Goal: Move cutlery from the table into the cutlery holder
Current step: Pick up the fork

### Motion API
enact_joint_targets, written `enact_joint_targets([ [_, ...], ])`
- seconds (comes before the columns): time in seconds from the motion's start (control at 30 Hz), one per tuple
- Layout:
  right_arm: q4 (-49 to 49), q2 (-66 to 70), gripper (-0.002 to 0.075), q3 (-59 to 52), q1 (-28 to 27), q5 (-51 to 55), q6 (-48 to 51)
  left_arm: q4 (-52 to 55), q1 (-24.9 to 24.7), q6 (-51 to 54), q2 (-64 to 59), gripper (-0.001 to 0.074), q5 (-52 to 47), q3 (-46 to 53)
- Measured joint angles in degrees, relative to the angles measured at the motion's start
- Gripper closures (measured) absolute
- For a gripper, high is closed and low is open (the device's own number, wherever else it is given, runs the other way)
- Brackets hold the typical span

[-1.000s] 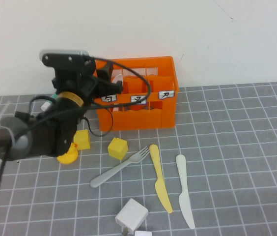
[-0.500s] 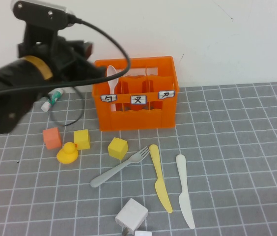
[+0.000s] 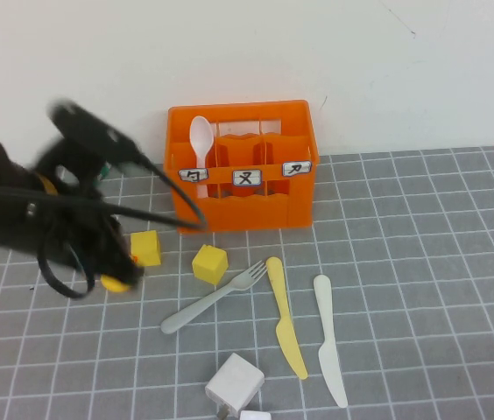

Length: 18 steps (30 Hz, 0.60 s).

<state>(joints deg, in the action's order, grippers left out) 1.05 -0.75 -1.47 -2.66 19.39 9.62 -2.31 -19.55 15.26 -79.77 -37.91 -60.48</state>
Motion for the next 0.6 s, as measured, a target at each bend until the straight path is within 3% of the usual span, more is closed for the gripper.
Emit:
enact_joint_targets([
  [0.2, 0.0, 0.0, 0.0729, 0.0, 0.0, 0.0, 0.0, -16.2, 0.0, 18.7, -4.7, 0.0734, -14.1, -0.1],
  [0.37, 0.0, 0.0, 0.0729, 0.0, 0.0, 0.0, 0.0, -18.0, 0.0, 20.7, -12.4, 0.0734, -23.0, -4.2],
  [0.6, 0.0, 0.0, 0.0729, 0.0, 0.0, 0.0, 0.0, -18.6, 0.0, 22.5, -21.9, 0.0731, -23.5, -13.7],
])
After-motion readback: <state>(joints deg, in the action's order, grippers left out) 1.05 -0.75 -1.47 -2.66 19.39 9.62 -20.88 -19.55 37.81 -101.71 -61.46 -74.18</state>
